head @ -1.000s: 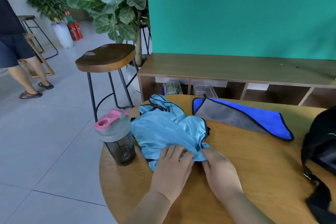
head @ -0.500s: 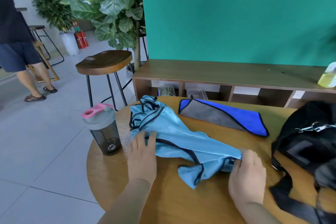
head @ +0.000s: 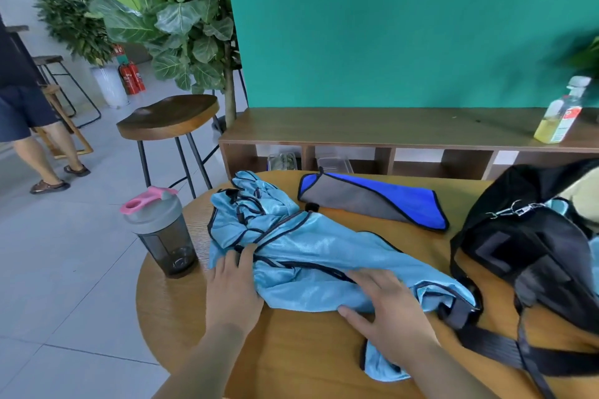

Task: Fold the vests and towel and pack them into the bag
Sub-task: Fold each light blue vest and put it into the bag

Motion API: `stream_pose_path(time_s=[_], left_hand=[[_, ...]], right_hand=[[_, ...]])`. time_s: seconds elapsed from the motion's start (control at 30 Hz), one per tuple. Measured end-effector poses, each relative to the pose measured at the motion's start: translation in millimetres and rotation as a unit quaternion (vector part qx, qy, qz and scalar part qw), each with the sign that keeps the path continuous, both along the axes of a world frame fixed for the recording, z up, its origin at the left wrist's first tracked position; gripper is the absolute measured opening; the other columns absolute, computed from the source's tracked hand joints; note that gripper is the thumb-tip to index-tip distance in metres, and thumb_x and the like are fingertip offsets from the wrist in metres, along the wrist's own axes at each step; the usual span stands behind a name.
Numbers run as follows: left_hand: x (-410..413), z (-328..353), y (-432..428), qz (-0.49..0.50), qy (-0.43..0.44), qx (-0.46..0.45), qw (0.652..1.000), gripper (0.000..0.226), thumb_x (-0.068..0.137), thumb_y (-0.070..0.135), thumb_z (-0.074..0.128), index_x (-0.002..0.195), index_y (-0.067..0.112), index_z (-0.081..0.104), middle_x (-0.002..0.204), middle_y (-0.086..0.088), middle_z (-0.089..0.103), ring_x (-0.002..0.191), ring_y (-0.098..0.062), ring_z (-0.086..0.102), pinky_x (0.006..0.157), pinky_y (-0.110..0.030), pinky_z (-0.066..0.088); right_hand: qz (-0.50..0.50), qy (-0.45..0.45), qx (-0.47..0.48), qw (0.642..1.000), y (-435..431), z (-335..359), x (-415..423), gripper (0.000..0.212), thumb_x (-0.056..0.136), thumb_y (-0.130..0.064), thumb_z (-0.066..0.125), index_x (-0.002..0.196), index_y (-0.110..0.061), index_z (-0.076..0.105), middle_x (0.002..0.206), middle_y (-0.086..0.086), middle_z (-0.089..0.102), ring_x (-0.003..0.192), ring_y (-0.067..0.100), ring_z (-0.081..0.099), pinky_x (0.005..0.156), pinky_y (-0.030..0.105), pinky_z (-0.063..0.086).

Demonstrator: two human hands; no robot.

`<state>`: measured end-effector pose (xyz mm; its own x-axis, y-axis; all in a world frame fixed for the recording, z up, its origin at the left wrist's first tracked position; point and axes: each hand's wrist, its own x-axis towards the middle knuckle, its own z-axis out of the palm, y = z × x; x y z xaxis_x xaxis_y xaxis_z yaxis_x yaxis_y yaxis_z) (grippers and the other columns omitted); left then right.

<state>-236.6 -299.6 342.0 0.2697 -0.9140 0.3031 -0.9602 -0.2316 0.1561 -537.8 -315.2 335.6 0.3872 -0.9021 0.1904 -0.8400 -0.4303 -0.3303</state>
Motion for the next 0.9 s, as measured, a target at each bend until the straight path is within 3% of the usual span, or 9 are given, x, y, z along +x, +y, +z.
stream_pose_path(time_s=[0.13,0.27,0.33,0.43,0.53,0.6,0.7,0.8,0.9], left_hand=[[7.7,-2.9,-4.7,0.061,0.032,0.014,0.997,0.068,0.084,0.017,0.068,0.146,0.03,0.046,0.126,-0.001,0.055,0.123,-0.028,0.05,0.105,-0.047,0.043],[5.5,-2.6,-2.6,0.091,-0.011,-0.043,0.995,0.068,0.074,0.0,0.065,0.137,0.022,0.055,0.12,-0.01,0.05,0.115,-0.038,0.045,0.101,-0.053,0.039],[1.3,-4.1,-1.8,0.039,-0.051,-0.104,0.993,0.071,0.069,-0.009,0.068,0.136,0.012,0.058,0.13,-0.02,0.049,0.123,-0.045,0.044,0.108,-0.059,0.036],[-4.5,-6.4,-1.9,-0.062,-0.071,-0.186,0.978,0.066,0.075,-0.012,0.064,0.137,0.007,0.056,0.143,-0.026,0.047,0.135,-0.05,0.042,0.117,-0.062,0.029],[-7.3,-3.1,-3.0,-0.235,-0.099,-0.181,0.95,0.057,0.084,-0.002,0.059,0.139,0.013,0.054,0.15,-0.016,0.048,0.141,-0.04,0.045,0.124,-0.053,0.028],[-10.8,-4.5,-4.5,-0.345,-0.093,-0.12,0.926,0.053,0.091,0.014,0.059,0.144,0.018,0.053,0.157,-0.005,0.046,0.147,-0.027,0.042,0.125,-0.043,0.029],[-16.7,-13.7,-1.5,-0.385,-0.056,-0.035,0.921,0.048,0.104,0.04,0.05,0.15,0.027,0.052,0.155,0.008,0.051,0.148,-0.013,0.042,0.122,-0.041,0.038],[-19.3,-16.6,3.6,-0.361,-0.101,-0.035,0.926,0.044,0.107,0.053,0.041,0.138,0.03,0.062,0.136,0.008,0.063,0.134,-0.018,0.055,0.12,-0.045,0.04],[-20.0,-11.1,14.3,-0.33,-0.18,-0.07,0.924,0.043,0.104,0.056,0.044,0.111,0.022,0.071,0.104,0.002,0.063,0.105,-0.025,0.061,0.109,-0.047,0.048]], right_hand=[[-0.123,-0.058,-0.036,0.99,-14.8,-11.4,-6.3,0.027,0.096,-0.053,0.068,0.117,-0.038,0.072,0.115,-0.022,0.057,0.113,0.008,0.054,0.096,0.032,0.05],[-0.261,-0.136,-0.035,0.955,-13.0,-2.3,-7.3,0.01,0.103,-0.03,0.058,0.112,-0.026,0.061,0.103,-0.008,0.063,0.1,0.021,0.058,0.081,0.042,0.052],[-0.275,-0.177,-0.025,0.945,-10.6,2.2,-8.5,0.006,0.105,-0.025,0.053,0.109,-0.029,0.053,0.098,-0.009,0.061,0.093,0.019,0.055,0.075,0.041,0.049],[-0.208,-0.147,-0.032,0.967,-3.5,5.1,-3.2,0.01,0.106,-0.026,0.051,0.102,-0.035,0.046,0.088,-0.015,0.054,0.085,0.016,0.052,0.069,0.035,0.044],[-0.122,-0.073,-0.09,0.986,3.5,2.4,2.8,0.012,0.106,-0.026,0.049,0.095,-0.028,0.053,0.079,-0.014,0.05,0.085,0.018,0.055,0.09,0.033,0.051],[-0.092,-0.052,-0.083,0.991,4.3,-0.3,0.9,0.015,0.108,-0.029,0.044,0.099,-0.026,0.056,0.081,-0.012,0.057,0.094,0.019,0.059,0.11,0.028,0.043],[-0.107,-0.086,-0.056,0.989,6.4,2.2,-6.2,0.013,0.106,-0.037,0.049,0.112,-0.032,0.059,0.1,-0.014,0.06,0.108,0.016,0.057,0.103,0.03,0.047],[-0.094,-0.039,-0.041,0.994,13.6,1.5,-10.1,0.041,0.094,-0.048,0.053,0.134,-0.042,0.054,0.127,-0.02,0.055,0.127,0.01,0.048,0.11,0.031,0.043],[-0.132,0.06,-0.084,0.986,24.9,-0.1,-18.2,0.047,0.09,-0.055,0.063,0.133,-0.036,0.063,0.137,-0.013,0.057,0.13,0.02,0.049,0.109,0.041,0.044]])
